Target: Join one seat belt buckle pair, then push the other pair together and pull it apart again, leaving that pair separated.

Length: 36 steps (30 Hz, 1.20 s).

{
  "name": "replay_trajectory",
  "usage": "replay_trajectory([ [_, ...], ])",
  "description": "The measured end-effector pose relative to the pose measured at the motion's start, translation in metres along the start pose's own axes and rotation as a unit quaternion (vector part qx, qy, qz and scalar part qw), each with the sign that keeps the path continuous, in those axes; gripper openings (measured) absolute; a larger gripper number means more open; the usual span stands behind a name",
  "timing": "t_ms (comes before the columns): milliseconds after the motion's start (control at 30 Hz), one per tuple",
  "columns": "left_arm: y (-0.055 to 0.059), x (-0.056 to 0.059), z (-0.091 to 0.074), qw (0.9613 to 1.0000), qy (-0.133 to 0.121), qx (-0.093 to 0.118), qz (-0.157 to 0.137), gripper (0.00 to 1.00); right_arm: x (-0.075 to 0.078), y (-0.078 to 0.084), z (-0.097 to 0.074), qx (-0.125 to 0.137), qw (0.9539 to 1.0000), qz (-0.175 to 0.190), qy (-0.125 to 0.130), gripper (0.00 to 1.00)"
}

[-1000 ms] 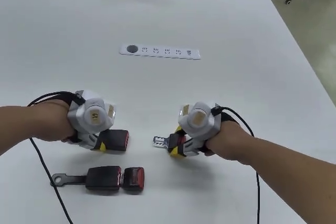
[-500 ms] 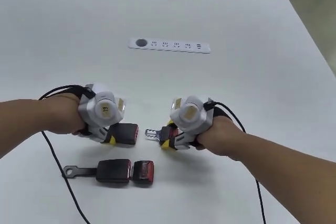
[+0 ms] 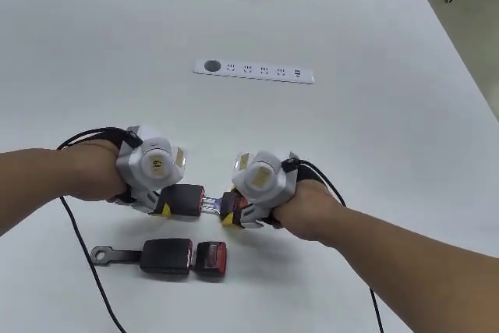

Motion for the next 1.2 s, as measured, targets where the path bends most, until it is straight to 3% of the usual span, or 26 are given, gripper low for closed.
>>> replay_trajectory([
  [300,-0.001,0.001,0.0,0.9999,-0.006,0.004,0.013,0.31,0.001,-0.004,0.003,0.006,1.0,-0.003,0.003,0.35],
  [967,-0.001,0.0,0.0,0.9998,0.001,0.018,0.006,0.3,0.001,-0.01,0.005,0.011,0.9998,-0.011,-0.011,0.33],
  [1200,-0.001,-0.001,0.0,0.9998,0.004,0.02,0.006,0.3,0.001,-0.019,0.01,0.017,0.9997,-0.014,-0.011,0.33],
])
Point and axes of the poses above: the centre of the closed fingertips' face, and the gripper's own axes: z roughly forward along the fingers, x roughly to its right, y roughly out of its underside, the point moved 3 cm from there along -z, roughly backward along the fingers, and after that the axes turned 4 degrees about -x, right-handed, at the moved point
